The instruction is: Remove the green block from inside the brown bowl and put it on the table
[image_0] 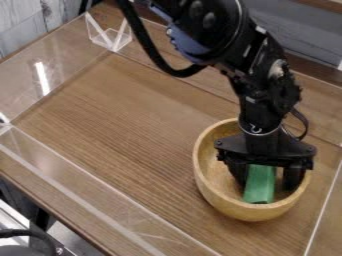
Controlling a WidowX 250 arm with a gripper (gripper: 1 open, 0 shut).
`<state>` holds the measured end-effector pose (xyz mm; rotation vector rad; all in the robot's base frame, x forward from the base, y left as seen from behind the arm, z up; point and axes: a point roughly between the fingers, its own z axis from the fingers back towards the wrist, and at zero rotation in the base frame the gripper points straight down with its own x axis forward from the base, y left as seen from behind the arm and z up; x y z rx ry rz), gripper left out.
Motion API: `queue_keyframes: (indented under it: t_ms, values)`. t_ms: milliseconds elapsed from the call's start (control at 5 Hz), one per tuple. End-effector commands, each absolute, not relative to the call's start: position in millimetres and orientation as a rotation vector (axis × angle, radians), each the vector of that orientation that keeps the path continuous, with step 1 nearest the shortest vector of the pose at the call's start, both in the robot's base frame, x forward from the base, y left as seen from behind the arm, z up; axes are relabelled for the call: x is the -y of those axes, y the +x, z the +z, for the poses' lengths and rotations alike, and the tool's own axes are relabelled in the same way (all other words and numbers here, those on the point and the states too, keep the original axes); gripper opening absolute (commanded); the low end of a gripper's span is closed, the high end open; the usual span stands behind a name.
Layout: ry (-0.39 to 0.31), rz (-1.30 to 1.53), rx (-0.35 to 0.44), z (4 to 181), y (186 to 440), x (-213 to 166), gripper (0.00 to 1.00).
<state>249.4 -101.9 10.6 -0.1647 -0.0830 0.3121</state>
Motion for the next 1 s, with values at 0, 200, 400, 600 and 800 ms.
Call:
queue_keyframes:
  t_ms: [0, 200, 400, 600, 800]
  values:
    - [-0.081, 0.324, -0.076, -16.3, 214, 89, 0.0]
    - [-0.081, 0.327, -0.08, -7.1, 211, 88, 0.0]
    - [-0.081, 0.33, -0.085, 0.9, 209, 87, 0.0]
    - [-0.081, 0.333, -0.093, 6.4, 205, 86, 0.0]
    - [-0.082, 0.332, -0.102, 10.2, 202, 85, 0.0]
